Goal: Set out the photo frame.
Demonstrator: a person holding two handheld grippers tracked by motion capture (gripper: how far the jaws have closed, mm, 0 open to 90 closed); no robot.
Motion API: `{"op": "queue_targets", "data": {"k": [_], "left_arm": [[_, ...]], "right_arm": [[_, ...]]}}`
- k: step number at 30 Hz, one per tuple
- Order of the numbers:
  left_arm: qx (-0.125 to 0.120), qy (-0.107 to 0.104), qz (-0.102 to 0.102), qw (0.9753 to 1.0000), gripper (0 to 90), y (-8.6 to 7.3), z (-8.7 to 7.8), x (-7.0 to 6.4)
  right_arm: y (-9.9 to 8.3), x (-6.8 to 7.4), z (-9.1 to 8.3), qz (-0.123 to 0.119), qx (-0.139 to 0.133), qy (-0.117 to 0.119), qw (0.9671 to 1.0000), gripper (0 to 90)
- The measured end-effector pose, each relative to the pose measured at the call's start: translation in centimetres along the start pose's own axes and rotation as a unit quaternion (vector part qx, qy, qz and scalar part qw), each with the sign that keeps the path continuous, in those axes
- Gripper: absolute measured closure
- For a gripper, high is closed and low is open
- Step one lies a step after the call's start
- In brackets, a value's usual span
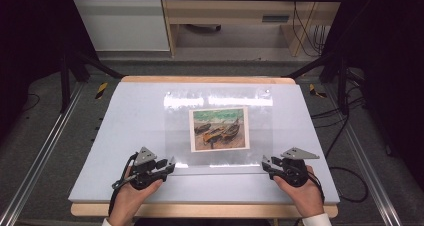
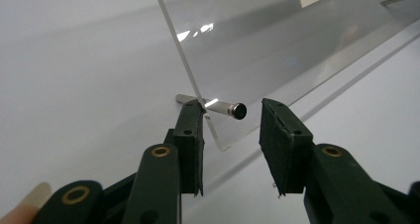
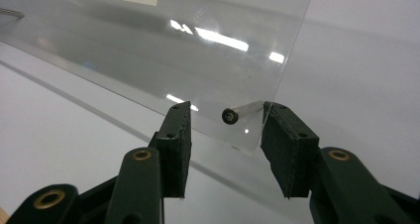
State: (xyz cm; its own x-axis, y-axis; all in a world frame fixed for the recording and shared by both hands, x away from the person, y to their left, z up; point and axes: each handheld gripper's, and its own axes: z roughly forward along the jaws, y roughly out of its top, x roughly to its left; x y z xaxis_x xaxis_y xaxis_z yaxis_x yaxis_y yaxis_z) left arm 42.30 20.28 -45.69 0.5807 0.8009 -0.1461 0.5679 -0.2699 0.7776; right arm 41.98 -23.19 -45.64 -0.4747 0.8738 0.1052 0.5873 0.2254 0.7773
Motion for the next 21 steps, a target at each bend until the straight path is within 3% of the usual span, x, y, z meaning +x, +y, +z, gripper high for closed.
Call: {"op": "queue_targets", "data": {"k": [12, 21], "left_arm": [[0.009, -0.011, -0.012, 0.9998, 64.0, 0.08, -0.04, 0.35], [0.032, 0.002, 0.012, 0.9994, 65.8, -0.03, 0.03, -0.13]], "right_arm": [[0.01, -0.10, 0.04, 0.008, 0.002, 0.004, 1.0000, 56.3], [-0.20, -0.04, 0.10, 0.007, 0.013, 0.006, 0.9999, 57.8]]}}
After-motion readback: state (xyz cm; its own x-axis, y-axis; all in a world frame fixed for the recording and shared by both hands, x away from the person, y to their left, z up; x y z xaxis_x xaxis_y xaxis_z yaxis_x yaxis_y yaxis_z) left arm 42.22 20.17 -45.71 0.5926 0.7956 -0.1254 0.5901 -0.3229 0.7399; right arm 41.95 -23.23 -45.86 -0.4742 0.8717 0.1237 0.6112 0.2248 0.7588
